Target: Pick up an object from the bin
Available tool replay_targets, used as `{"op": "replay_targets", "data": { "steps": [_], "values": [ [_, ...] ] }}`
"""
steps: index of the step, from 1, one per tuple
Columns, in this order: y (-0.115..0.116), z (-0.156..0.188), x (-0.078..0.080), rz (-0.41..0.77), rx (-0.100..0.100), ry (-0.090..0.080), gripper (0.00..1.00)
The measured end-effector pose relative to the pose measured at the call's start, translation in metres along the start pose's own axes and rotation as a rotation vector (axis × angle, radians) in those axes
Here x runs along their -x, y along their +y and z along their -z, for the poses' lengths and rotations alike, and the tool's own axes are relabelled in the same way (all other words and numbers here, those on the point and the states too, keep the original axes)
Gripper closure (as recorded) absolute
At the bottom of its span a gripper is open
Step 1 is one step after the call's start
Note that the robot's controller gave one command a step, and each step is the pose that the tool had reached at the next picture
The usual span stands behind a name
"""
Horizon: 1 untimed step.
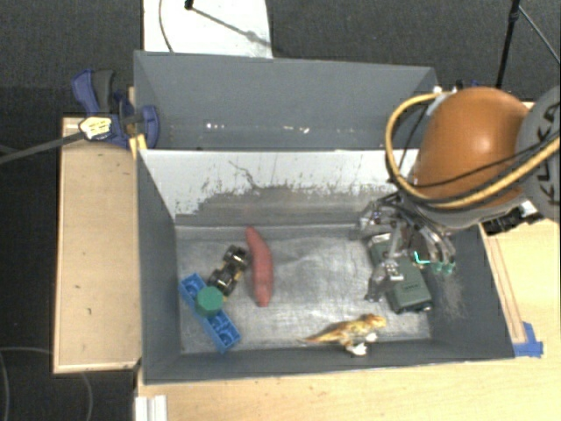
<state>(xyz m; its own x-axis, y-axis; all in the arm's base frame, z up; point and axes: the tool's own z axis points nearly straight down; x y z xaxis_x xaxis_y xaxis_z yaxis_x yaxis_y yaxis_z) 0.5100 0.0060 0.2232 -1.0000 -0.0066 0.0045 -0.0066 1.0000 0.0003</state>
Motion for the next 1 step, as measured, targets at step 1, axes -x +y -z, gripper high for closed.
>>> {"op": "replay_targets", "data": {
  "steps": [1],
  "values": [
    [0.0, 0.0033, 0.0015, 0.0, 0.0, -0.007, 0.0]
  ]
}}
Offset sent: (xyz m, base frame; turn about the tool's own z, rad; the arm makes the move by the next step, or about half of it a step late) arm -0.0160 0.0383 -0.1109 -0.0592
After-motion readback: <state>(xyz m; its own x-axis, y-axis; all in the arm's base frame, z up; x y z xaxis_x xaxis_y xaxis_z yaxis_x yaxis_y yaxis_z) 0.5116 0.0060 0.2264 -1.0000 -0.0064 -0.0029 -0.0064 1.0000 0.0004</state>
